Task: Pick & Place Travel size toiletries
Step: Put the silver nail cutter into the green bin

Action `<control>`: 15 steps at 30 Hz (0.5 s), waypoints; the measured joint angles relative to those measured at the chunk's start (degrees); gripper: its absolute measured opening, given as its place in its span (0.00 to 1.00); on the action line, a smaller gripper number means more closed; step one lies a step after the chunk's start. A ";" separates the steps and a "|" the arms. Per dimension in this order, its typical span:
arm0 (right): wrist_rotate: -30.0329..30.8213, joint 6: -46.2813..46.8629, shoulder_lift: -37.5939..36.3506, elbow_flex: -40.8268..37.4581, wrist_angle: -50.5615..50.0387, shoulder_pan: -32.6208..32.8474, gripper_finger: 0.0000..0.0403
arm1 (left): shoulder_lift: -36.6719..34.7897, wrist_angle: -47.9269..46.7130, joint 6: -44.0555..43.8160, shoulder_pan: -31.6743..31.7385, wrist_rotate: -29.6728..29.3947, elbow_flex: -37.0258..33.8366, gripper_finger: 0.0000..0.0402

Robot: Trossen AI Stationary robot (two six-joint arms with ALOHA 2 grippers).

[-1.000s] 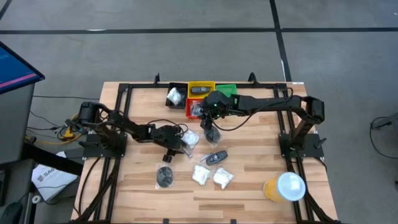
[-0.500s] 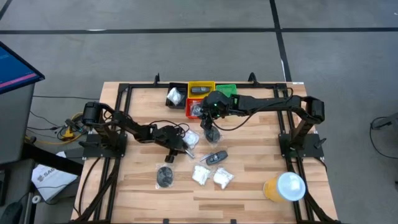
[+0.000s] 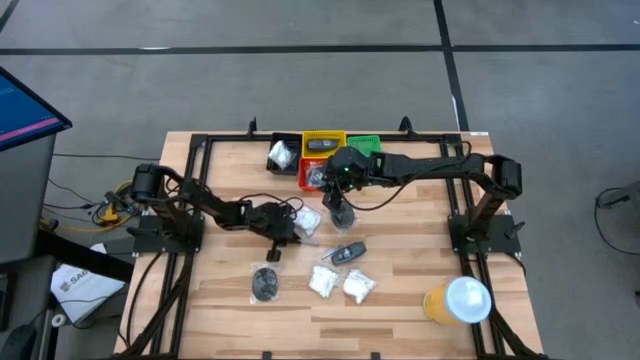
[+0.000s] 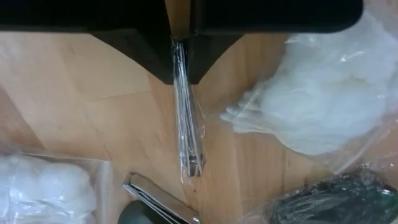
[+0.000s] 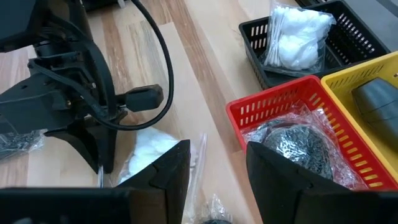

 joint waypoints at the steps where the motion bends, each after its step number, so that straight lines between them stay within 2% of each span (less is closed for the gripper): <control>1: -0.01 0.00 0.00 0.00 -0.01 0.00 0.37 | -0.48 -0.10 -0.35 -0.30 0.02 -0.05 0.05; 6: 0.01 0.00 0.00 0.00 -0.24 0.04 0.37 | -4.43 -2.48 -0.78 -1.99 0.23 -0.39 0.03; 10: -0.01 0.00 0.00 0.00 -0.24 0.04 0.37 | -7.98 -2.07 -1.02 -3.15 -2.61 -0.19 0.04; 15: -0.01 0.00 0.00 0.00 -0.24 0.04 0.37 | -11.26 -1.92 -1.15 -3.33 -3.14 -0.22 0.04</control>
